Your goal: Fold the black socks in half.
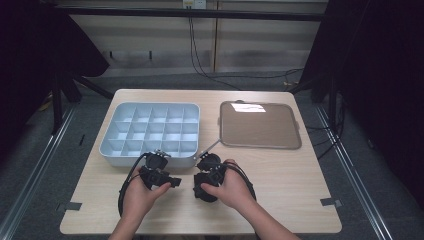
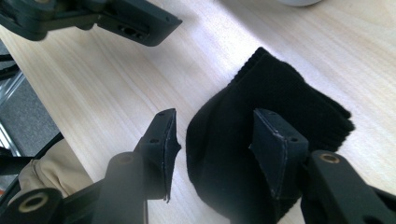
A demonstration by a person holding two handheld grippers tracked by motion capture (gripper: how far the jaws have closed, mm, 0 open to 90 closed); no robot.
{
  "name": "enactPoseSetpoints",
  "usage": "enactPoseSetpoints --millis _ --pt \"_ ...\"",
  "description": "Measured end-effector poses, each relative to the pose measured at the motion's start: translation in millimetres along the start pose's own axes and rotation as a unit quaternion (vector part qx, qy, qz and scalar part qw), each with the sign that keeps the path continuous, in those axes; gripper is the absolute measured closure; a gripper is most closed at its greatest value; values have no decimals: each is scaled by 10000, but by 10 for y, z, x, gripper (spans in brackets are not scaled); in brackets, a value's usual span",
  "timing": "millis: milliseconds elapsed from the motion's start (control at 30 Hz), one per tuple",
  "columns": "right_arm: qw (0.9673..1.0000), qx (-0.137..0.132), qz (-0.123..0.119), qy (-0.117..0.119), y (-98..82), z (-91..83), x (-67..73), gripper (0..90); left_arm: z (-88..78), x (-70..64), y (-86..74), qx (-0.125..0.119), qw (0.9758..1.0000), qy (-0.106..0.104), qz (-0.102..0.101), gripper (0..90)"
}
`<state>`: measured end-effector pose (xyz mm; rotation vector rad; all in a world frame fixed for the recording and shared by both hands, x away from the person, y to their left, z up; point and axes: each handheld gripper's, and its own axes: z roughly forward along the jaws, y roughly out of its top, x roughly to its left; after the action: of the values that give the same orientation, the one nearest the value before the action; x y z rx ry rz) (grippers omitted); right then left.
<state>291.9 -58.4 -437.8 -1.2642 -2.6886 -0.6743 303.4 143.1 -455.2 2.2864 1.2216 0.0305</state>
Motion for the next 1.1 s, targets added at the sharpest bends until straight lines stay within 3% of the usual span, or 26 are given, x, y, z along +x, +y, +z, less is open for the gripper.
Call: enactPoseSetpoints --millis 300,500,633,733,933,1100 --pt "9999 -117 72 -2 44 -147 -61 505 19 -8 -4 14 10000 2 -9 458" --pt "9998 -61 164 -95 38 -228 -131 659 24 -6 -5 40 10000 -5 15 460" --pt "9999 54 133 -23 10 -185 -142 693 20 -4 2 47 10000 3 30 460" --pt "9999 63 68 100 15 -125 -73 668 20 -8 6 42 10000 -3 22 460" --pt "9998 180 -48 102 -2 45 -5 623 19 -23 30 -15 10000 -32 -14 455" --pt "9998 108 -99 150 -53 125 15 614 26 -58 60 -52 9999 -102 -28 437"
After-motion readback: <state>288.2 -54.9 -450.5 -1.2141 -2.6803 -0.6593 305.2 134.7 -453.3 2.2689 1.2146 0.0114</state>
